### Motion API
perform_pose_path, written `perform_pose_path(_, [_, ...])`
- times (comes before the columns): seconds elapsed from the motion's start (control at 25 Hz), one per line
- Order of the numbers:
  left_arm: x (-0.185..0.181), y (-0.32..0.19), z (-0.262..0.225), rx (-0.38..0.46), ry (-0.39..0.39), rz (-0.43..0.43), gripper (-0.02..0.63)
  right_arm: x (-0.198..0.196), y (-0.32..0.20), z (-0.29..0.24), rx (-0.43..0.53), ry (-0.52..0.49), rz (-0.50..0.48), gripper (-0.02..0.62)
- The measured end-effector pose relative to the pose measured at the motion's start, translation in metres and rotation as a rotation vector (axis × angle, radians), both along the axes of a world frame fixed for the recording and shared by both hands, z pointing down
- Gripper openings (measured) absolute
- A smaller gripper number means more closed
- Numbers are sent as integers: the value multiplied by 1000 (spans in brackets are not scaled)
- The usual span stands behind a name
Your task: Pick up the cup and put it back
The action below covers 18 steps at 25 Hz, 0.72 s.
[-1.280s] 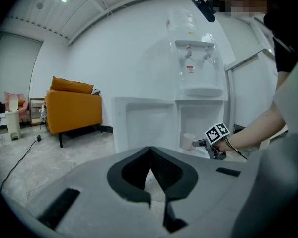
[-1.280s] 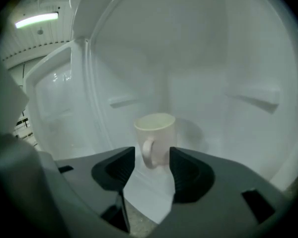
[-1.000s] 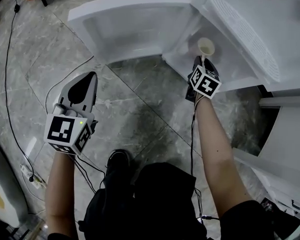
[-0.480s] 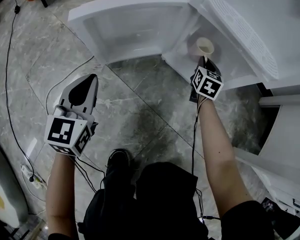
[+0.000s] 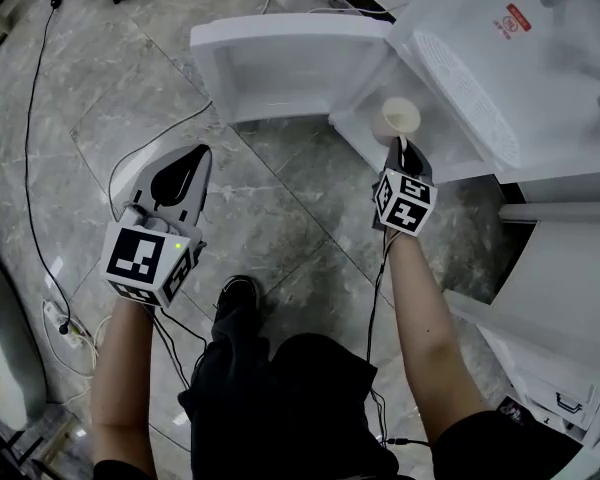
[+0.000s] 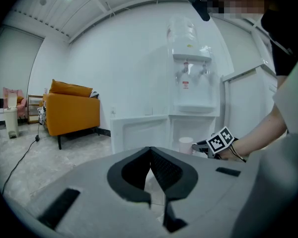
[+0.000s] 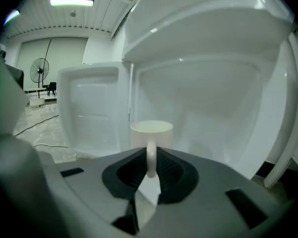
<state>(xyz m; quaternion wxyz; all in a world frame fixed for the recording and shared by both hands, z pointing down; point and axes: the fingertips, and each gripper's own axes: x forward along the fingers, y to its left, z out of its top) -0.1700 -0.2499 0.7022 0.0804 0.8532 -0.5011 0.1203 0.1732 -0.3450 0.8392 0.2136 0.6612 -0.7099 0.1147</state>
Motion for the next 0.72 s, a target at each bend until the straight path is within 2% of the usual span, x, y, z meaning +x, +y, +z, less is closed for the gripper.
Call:
perform_pose_path(0.2, [-17, 19, -61, -34, -1, -45, 11, -34, 45, -68, -16, -27, -53, 43])
perform_pose_path(0.36, [-18, 46, -123, -62, 10, -72, 11, -57, 81, -143, -18, -62, -103, 43])
perform_pose_path(0.72, [21, 106, -275, -47, 33, -134, 9, -75, 148, -337, 45, -107, -246, 43])
